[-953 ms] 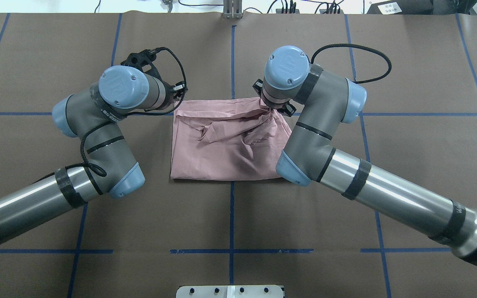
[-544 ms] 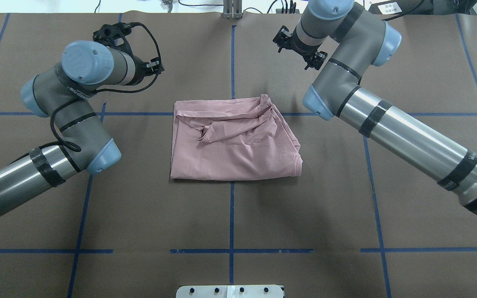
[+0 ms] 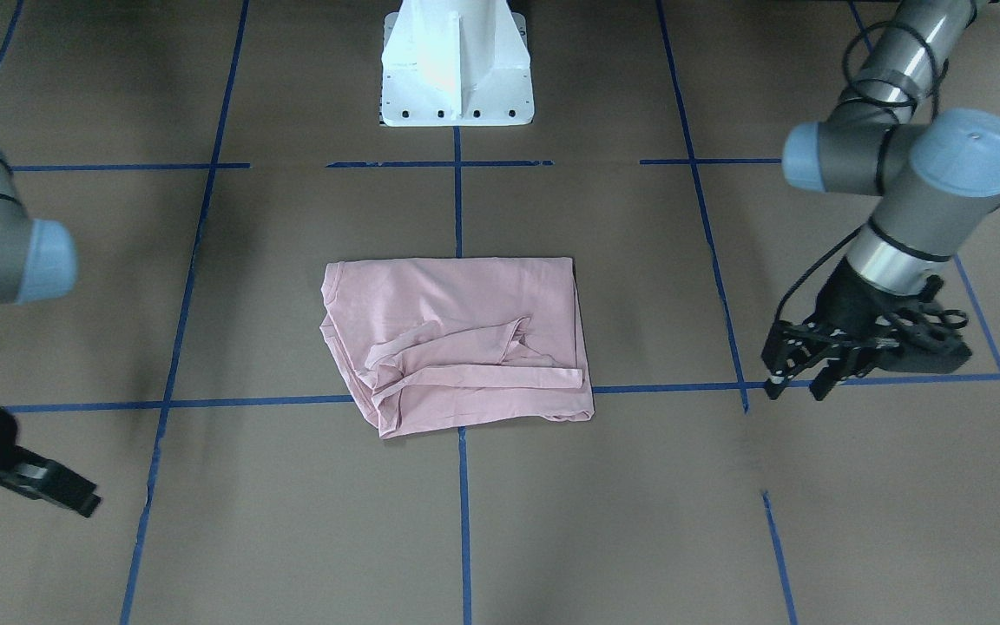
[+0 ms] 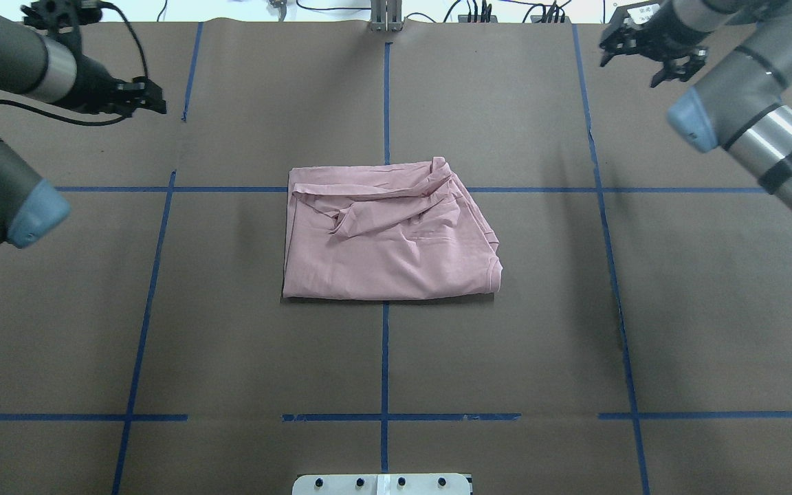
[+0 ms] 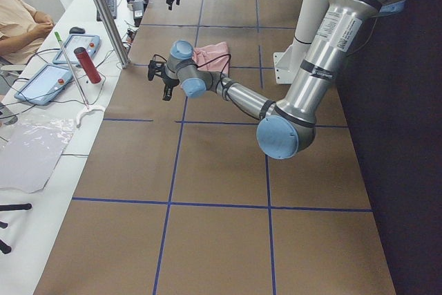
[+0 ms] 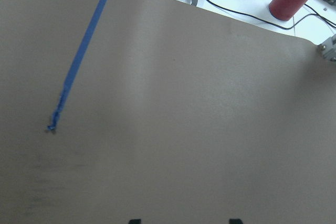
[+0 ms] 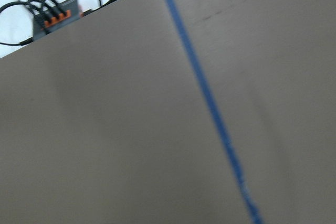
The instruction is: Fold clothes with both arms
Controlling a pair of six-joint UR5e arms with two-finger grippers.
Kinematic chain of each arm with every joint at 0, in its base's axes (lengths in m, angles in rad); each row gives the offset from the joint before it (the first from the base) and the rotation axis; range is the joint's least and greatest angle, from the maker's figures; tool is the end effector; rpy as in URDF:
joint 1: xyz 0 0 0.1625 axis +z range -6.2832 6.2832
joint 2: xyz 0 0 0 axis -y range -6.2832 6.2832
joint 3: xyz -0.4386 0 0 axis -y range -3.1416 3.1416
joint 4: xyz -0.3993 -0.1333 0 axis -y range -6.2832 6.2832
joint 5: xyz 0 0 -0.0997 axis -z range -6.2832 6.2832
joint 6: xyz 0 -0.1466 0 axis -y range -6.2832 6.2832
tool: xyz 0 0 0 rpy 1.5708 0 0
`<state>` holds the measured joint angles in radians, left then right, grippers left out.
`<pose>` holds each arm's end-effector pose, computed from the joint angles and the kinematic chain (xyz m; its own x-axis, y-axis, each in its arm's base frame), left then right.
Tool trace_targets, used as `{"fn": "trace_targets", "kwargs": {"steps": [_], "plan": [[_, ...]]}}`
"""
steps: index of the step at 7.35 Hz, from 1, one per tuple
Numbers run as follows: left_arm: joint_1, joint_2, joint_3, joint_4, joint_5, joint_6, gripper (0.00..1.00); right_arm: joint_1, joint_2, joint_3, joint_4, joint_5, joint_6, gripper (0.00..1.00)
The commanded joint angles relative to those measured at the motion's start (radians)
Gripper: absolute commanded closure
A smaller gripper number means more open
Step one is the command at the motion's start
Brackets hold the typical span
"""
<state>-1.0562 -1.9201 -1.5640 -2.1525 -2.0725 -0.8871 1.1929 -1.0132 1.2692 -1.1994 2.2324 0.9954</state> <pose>0.2844 -0.6306 0.4384 0.5926 0.0771 -0.8018 0.2579 0.9248 0.2795 -0.2428 -0.7288 0.4687 0.5772 0.2904 0.7632 -0.3411 0.9349 -0.0978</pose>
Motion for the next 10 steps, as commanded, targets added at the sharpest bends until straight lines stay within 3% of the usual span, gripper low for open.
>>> {"fn": "trace_targets", "kwargs": {"steps": [1,2,4,5,6,8,10], "plan": [[-0.198,0.163,-0.042,0.013,-0.195,0.363,0.35,0.19,-0.179,0.134,-0.153,0.105,-0.44,0.0],[-0.285,0.238,-0.085,0.016,-0.281,0.448,0.35,0.253,-0.277,0.23,-0.267,0.11,-0.663,0.0],[-0.414,0.411,-0.184,0.078,-0.305,0.709,0.3,0.391,-0.39,0.4,-0.594,0.11,-1.035,0.0],[-0.47,0.452,-0.191,0.158,-0.305,0.806,0.25,0.436,-0.46,0.47,-0.691,0.11,-1.17,0.0],[-0.482,0.49,-0.165,0.26,-0.299,0.829,0.0,0.436,-0.544,0.514,-0.689,0.11,-1.182,0.0],[-0.565,0.487,-0.185,0.431,-0.299,0.864,0.0,0.436,-0.571,0.512,-0.69,0.138,-1.175,0.0],[-0.59,0.496,-0.203,0.524,-0.299,0.993,0.0,0.435,-0.587,0.509,-0.689,0.135,-1.178,0.0]]}}
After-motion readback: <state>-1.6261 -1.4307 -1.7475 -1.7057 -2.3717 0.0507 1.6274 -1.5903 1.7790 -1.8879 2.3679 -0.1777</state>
